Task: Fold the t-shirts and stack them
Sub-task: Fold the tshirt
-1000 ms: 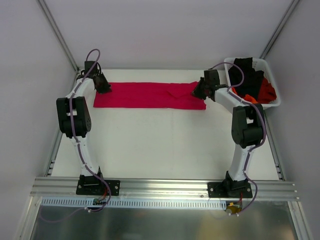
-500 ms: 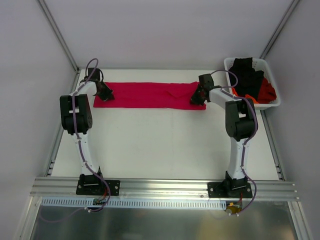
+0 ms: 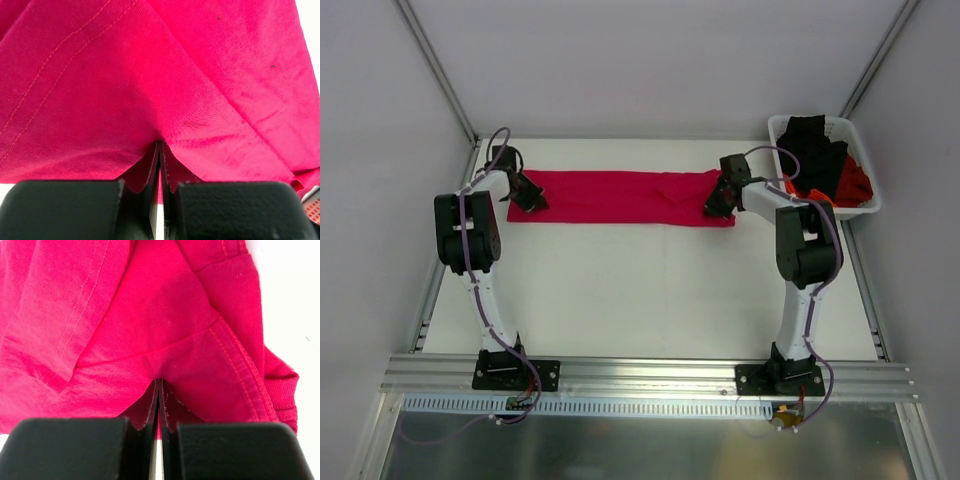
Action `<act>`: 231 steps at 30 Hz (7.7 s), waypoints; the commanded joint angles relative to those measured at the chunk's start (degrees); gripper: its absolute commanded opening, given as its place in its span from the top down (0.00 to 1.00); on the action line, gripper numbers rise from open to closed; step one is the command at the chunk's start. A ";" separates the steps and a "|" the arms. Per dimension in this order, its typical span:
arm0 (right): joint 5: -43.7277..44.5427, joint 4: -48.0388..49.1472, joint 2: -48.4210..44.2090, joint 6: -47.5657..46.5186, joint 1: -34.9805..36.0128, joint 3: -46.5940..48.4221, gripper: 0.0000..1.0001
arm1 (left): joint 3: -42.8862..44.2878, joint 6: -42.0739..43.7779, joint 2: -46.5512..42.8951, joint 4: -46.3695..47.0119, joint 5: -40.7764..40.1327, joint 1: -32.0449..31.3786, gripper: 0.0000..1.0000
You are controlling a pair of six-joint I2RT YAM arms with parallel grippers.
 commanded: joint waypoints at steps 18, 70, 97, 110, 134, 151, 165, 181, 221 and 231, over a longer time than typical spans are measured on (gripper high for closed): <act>4.20 -10.30 -23.79 -0.05 2.57 -28.11 1.00 | -31.00 10.23 -22.92 -10.98 -8.12 -1.71 1.00; 12.90 -7.22 -28.54 40.91 22.17 -26.98 0.44 | -29.88 19.11 -54.41 -15.19 1.02 -4.08 0.28; 13.87 -8.53 -23.36 36.08 23.22 -21.01 1.00 | -29.35 19.72 -52.48 -15.11 0.32 -4.08 0.29; 16.68 -15.48 -13.97 13.68 22.87 -3.00 1.00 | -28.12 20.25 -51.25 -14.93 -0.30 -4.00 0.29; 11.41 -22.86 0.90 -19.19 21.82 19.86 0.43 | -30.23 19.11 -52.21 -12.91 0.58 -4.00 0.30; 12.91 -20.33 -23.44 4.33 15.23 -12.27 0.34 | -28.73 19.55 -50.10 -11.94 2.78 -4.08 0.30; 9.31 -5.56 -19.58 5.49 7.66 -12.67 0.52 | -29.00 18.23 -50.37 -11.94 2.69 -4.08 0.31; 9.30 -8.10 -7.63 -4.71 17.59 0.62 0.84 | -29.35 19.19 -50.37 -11.59 2.87 -4.08 0.31; 15.62 -17.77 -41.00 1.95 18.66 -11.41 0.01 | -22.85 37.82 -52.30 -10.54 7.71 -4.43 0.03; 16.69 -21.63 -48.06 35.79 12.94 -25.13 0.01 | -24.34 59.78 -52.74 -2.46 14.37 -4.87 0.01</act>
